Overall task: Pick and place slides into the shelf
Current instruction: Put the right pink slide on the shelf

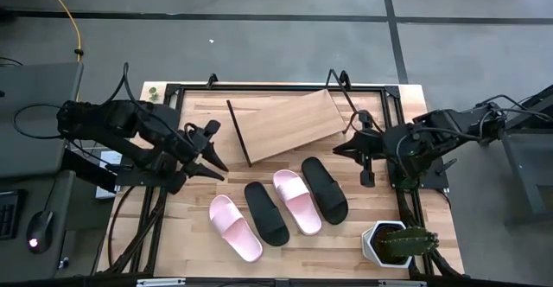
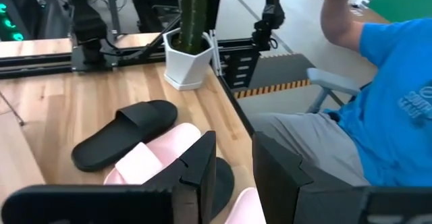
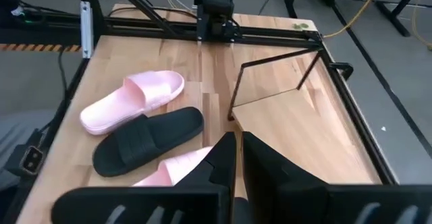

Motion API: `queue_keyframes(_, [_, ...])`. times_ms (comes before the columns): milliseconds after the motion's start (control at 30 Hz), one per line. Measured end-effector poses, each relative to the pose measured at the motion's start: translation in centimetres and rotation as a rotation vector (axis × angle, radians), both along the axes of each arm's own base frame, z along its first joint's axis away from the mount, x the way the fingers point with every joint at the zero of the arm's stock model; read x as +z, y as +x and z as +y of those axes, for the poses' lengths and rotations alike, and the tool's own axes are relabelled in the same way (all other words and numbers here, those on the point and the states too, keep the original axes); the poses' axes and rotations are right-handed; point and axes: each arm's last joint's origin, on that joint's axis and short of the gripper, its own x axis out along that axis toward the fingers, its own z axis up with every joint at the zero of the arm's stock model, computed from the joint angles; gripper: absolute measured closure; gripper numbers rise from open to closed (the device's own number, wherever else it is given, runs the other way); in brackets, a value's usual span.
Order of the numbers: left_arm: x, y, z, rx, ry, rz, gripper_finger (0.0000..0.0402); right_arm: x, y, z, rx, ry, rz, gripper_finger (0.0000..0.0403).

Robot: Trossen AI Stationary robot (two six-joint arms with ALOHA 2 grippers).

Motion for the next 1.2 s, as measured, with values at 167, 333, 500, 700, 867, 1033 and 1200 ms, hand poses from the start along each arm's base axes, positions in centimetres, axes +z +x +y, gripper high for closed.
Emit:
queue_keyframes(167, [-0.3,0.3,0.0,0.017,0.01,0.019,0.0318,-0.4,0.1,0.0,0.001,-0.014,0.037,0.0389])
queue_keyframes(333, [-0.7,0.7,0.0,0.016,0.015,0.05,0.0318,-0.8,0.2,-0.3,0.006,0.028,0.082,0.0389])
queue_keyframes(500, [-1.2,1.5,-0.1,0.016,0.018,0.077,0.0318,-0.9,0.5,-0.6,0.03,0.071,0.098,0.0389])
queue_keyframes(700, [-1.5,1.9,-0.2,0.016,0.022,0.101,0.0318,-1.3,1.2,-0.6,0.025,0.071,0.118,0.0389])
queue_keyframes(867, [-1.7,2.1,-0.2,0.016,0.023,0.109,0.0318,-2.4,2.7,0.0,0.03,0.056,0.169,0.0389])
queue_keyframes(1033, [-1.8,2.1,-0.2,0.016,0.023,0.114,0.0318,-3.9,4.7,0.7,0.043,0.037,0.242,0.0389])
queue_keyframes(1200, [-1.8,2.1,-0.2,0.017,0.024,0.121,0.0318,-5.7,6.4,1.4,0.034,0.025,0.309,0.0389])
